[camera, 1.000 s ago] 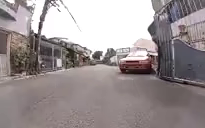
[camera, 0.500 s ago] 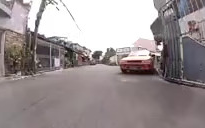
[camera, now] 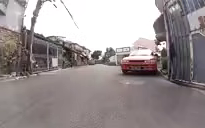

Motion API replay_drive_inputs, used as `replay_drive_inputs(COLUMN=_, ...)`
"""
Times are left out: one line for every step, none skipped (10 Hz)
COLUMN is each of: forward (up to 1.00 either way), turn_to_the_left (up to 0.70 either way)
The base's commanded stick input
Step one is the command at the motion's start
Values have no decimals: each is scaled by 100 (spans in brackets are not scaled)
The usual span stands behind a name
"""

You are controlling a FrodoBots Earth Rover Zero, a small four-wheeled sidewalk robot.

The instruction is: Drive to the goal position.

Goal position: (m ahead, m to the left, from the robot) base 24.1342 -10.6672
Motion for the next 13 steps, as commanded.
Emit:
replay_drive_inputs(forward=70, turn_to_the_left=0)
replay_drive_inputs(forward=70, turn_to_the_left=0)
replay_drive_inputs(forward=70, turn_to_the_left=0)
replay_drive_inputs(forward=70, turn_to_the_left=0)
replay_drive_inputs(forward=70, turn_to_the_left=0)
replay_drive_inputs(forward=70, turn_to_the_left=0)
replay_drive_inputs(forward=70, turn_to_the_left=0)
replay_drive_inputs(forward=70, turn_to_the_left=0)
replay_drive_inputs(forward=70, turn_to_the_left=0)
replay_drive_inputs(forward=70, turn_to_the_left=0)
replay_drive_inputs(forward=70, turn_to_the_left=0)
replay_drive_inputs(forward=70, turn_to_the_left=0)
replay_drive_inputs(forward=70, turn_to_the_left=0)
